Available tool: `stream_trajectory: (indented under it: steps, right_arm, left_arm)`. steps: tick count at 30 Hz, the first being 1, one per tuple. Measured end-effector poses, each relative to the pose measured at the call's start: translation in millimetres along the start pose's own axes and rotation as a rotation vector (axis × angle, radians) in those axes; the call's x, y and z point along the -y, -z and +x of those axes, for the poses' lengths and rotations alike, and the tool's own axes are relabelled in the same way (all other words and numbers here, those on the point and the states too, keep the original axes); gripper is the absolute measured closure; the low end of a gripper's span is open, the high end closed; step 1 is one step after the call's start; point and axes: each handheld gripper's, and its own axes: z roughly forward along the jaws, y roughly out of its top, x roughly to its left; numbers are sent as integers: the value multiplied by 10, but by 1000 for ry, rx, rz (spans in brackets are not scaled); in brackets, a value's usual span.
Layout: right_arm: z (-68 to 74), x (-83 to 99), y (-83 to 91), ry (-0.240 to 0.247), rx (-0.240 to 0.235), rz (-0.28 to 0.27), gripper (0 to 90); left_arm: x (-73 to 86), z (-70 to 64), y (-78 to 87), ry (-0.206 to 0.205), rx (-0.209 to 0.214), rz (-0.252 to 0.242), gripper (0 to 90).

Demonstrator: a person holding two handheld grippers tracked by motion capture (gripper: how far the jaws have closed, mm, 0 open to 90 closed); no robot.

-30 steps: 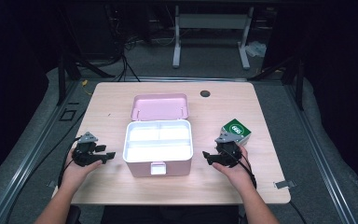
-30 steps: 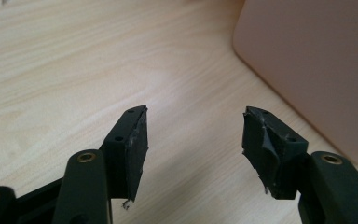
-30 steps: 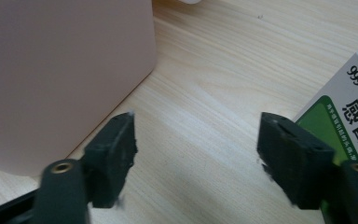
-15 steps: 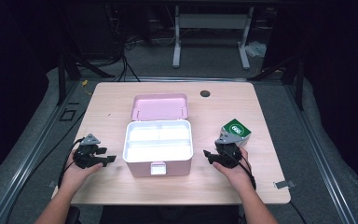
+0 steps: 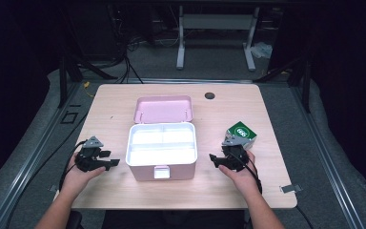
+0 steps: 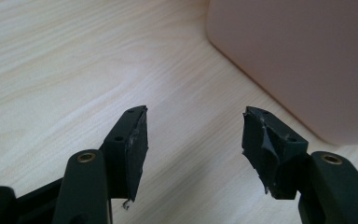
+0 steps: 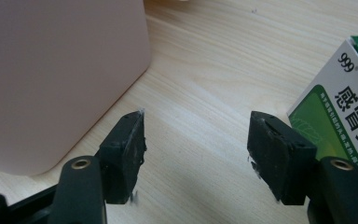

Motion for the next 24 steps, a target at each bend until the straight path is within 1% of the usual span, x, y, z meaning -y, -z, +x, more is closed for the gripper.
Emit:
stream_trajectory:
  steps: [1, 2, 3, 4, 6, 9, 10, 11, 14, 15, 18, 22, 24]
  right_arm:
    - [6, -7, 8, 9, 3, -2, 363]
    - [17, -13, 15, 13, 20, -3, 364]
    - [21, -18, 22, 13, 20, -6, 363]
    - [20, -21, 28, 14, 24, -8, 364]
    - [11, -19, 30, 9, 23, -7, 366]
    - [-1, -16, 31, 3, 19, -2, 371]
    - [-1, -15, 30, 0, 23, 0, 373]
    - [-3, -14, 26, -2, 15, -2, 376]
    - [10, -13, 24, 4, 12, 4, 380]
    - [18, -14, 25, 5, 11, 6, 381]
    - [35, -21, 24, 14, 8, 4, 385]
    - [25, -21, 29, 5, 8, 0, 389]
    - [14, -18, 28, 0, 7, 1, 396]
  left_arm:
    - [-32, -4, 27, -1, 10, -12, 415]
    - [-63, -3, 53, 9, 30, -29, 421]
    - [-93, -4, 72, 26, 51, -44, 430]
    - [-123, 0, 90, 34, 67, -50, 436]
    - [-177, 1, 113, 43, 80, -52, 443]
    - [-267, -8, 145, 40, 93, -47, 450]
    - [-290, -11, 157, 36, 94, -47, 451]
    - [-322, -15, 175, 28, 95, -46, 452]
    - [-418, -37, 243, 9, 80, -49, 452]
    - [-450, -41, 267, 5, 84, -53, 452]
    - [-539, -57, 338, -7, 77, -76, 452]
    - [-639, -77, 399, -19, 91, -96, 453]
    - [-677, -82, 417, -29, 94, -88, 453]
